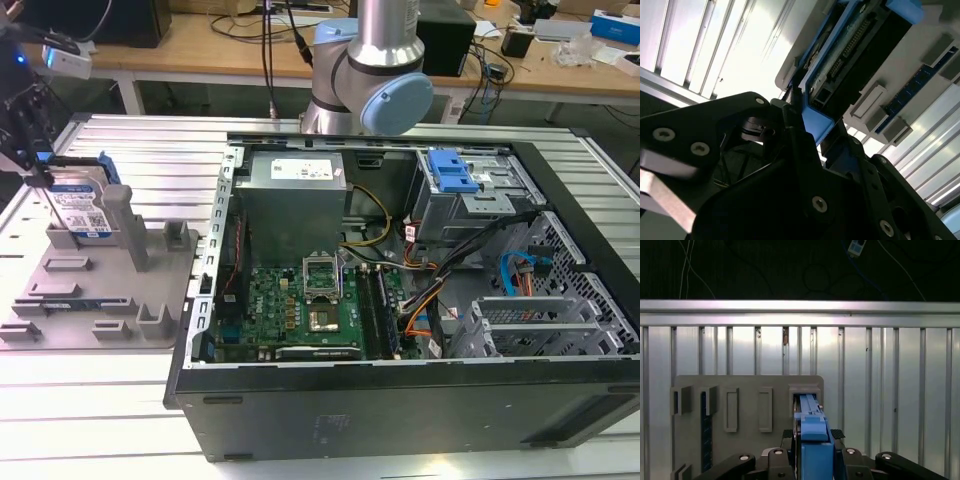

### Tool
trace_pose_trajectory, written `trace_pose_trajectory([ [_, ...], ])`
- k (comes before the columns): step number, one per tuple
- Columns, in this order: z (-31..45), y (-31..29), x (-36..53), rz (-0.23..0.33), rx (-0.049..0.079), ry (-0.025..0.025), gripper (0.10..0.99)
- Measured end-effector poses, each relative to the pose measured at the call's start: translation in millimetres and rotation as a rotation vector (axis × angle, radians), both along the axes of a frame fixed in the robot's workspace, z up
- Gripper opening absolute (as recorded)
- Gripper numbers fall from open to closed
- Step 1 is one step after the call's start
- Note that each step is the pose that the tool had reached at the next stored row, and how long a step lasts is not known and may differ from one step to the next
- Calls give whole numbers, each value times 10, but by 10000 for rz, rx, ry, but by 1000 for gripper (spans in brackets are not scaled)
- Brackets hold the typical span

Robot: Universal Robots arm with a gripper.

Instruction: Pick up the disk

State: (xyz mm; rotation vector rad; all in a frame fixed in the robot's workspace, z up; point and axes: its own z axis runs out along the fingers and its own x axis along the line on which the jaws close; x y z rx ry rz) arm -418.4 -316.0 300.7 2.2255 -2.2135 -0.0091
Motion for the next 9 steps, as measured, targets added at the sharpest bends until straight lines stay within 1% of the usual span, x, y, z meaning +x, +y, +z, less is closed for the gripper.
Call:
trace_pose_trajectory([
  [8,-30,0,-1,-13,0,0,392],
  [9,-33,-1,-1,-16,-3,3,376],
])
